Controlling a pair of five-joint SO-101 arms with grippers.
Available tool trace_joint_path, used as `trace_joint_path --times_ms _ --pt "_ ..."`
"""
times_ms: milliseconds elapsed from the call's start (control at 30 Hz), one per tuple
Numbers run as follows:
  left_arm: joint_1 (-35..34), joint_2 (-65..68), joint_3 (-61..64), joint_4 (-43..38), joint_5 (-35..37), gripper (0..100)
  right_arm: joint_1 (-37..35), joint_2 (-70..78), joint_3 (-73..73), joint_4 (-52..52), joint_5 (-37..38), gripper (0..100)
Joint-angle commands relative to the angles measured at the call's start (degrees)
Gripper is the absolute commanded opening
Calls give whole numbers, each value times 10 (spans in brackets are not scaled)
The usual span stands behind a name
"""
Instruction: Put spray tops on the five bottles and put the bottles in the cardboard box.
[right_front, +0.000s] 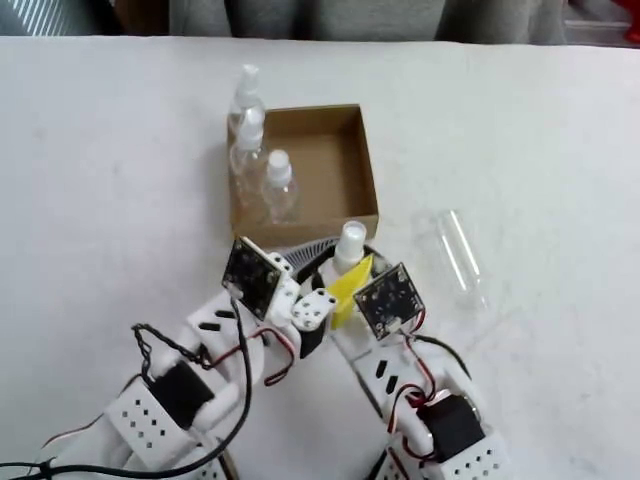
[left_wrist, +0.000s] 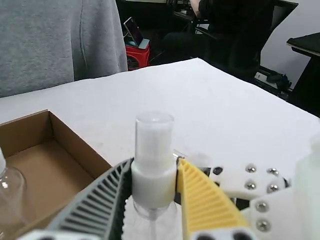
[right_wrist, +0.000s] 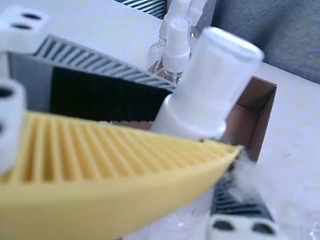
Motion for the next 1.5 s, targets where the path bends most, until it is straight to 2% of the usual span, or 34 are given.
trace_joint_path --times_ms 0,200,300,567,800,967,1233,1467 --pt "11 1 12 0 -11 63 13 -6 -26 -15 4 108" --pt "11 1 31 5 -8 361 15 -6 -26 -15 4 108" --pt "11 0 26 5 -7 424 15 -6 -26 -15 4 108" --pt "11 0 18 10 -7 409 15 -6 -25 -15 4 108" --pt "15 0 -69 158 -12 411 18 -5 -25 -15 4 108" --pt "16 0 -97 215 -12 411 18 -5 -25 -15 4 108" --pt "58 0 -123 229 -13 411 20 -4 -25 -15 4 108" --pt "11 0 -156 224 -44 411 29 -4 -25 -15 4 108"
